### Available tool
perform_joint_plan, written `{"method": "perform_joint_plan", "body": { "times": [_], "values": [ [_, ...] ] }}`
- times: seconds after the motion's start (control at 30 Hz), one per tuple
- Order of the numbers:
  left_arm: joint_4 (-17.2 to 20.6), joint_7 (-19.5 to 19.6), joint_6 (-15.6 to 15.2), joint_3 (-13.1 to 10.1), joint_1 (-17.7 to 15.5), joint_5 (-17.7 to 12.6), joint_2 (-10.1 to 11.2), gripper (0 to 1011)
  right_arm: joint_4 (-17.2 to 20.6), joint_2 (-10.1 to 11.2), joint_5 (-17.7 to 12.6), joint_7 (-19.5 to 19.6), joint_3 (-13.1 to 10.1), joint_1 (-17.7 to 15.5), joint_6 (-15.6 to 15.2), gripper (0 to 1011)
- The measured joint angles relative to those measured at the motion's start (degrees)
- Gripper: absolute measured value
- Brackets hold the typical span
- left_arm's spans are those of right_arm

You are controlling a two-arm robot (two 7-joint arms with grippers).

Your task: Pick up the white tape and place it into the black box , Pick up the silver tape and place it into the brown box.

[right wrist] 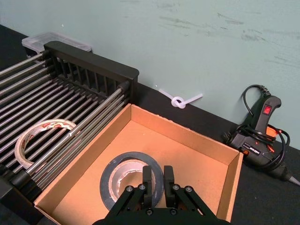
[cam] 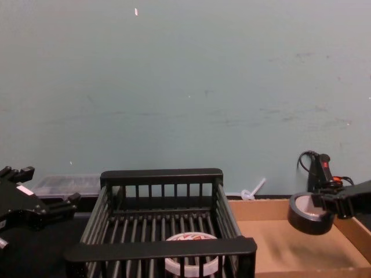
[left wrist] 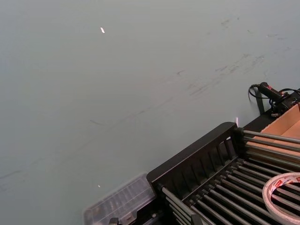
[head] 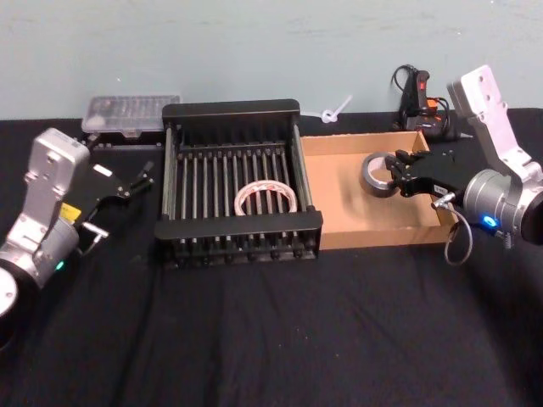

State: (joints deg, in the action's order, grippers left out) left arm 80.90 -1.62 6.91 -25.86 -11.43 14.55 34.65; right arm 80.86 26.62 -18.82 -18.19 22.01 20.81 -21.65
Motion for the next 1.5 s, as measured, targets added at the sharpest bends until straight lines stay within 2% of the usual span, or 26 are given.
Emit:
{"method": "perform_joint_plan", "body": {
  "times": [0.3,0.4,0.43,0.47,0.53,0.63,0.77,0.83,0.87,0.9,0.93,0.97,1.1,1.13,1.27,1.5],
  "values": [
    [0.0,0.0,0.0,0.0,0.0,0.0,0.0,1001,0.2,0.1,-0.1,-0.1,0.1,-0.1,0.0,157],
    [0.0,0.0,0.0,0.0,0.0,0.0,0.0,1002,0.3,0.1,-0.1,-0.1,0.1,-0.1,0.0,249],
    [0.0,0.0,0.0,0.0,0.0,0.0,0.0,1001,0.3,0.1,-0.1,-0.1,0.1,-0.1,0.0,249],
    [0.0,0.0,0.0,0.0,0.0,0.0,0.0,1001,0.3,0.1,-0.1,-0.1,0.1,-0.1,0.0,322],
    [0.0,0.0,0.0,0.0,0.0,0.0,0.0,1001,0.3,0.2,-0.2,-0.1,0.1,-0.1,0.0,346],
    [0.0,0.0,0.0,0.0,0.0,0.0,0.0,1001,0.3,0.2,-0.2,-0.2,0.1,-0.2,0.0,484],
    [0.0,0.0,0.0,0.0,0.0,0.0,0.0,1001,0.4,0.2,-0.2,-0.2,0.1,-0.2,0.0,567],
    [0.0,0.0,0.0,0.0,0.0,0.0,0.0,1001,0.4,0.2,-0.2,-0.2,0.1,-0.2,0.0,663],
    [0.0,0.0,0.0,0.0,0.0,0.0,0.0,1001,0.4,0.2,-0.2,-0.2,0.1,-0.2,0.0,663],
    [0.0,0.0,0.0,0.0,0.0,0.0,0.0,1001,0.4,0.2,-0.2,-0.2,0.1,-0.2,0.0,718],
    [0.0,0.0,0.0,0.0,0.0,0.0,0.0,1001,0.4,0.2,-0.2,-0.2,0.1,-0.2,0.0,1002],
    [0.0,0.0,0.0,0.0,0.0,0.0,0.0,1001,0.4,0.2,-0.2,-0.2,0.1,-0.2,0.0,1003],
    [0.0,0.0,0.0,0.0,0.0,0.0,0.0,1001,0.9,-0.5,2.4,4.5,-1.0,-2.0,4.3,1003],
    [0.0,0.0,0.0,0.0,0.0,0.0,0.0,1001,1.1,-0.8,4.1,7.1,-1.6,-3.0,6.9,1002],
    [0.0,0.0,0.0,0.0,0.0,0.0,0.0,1001,1.4,-1.4,7.9,11.8,-2.4,-5.0,12.0,1002],
    [0.0,0.0,0.0,0.0,0.0,0.0,0.0,1001,1.6,-1.7,11.4,15.4,-3.5,-8.2,18.3,1002]
  ]
}}
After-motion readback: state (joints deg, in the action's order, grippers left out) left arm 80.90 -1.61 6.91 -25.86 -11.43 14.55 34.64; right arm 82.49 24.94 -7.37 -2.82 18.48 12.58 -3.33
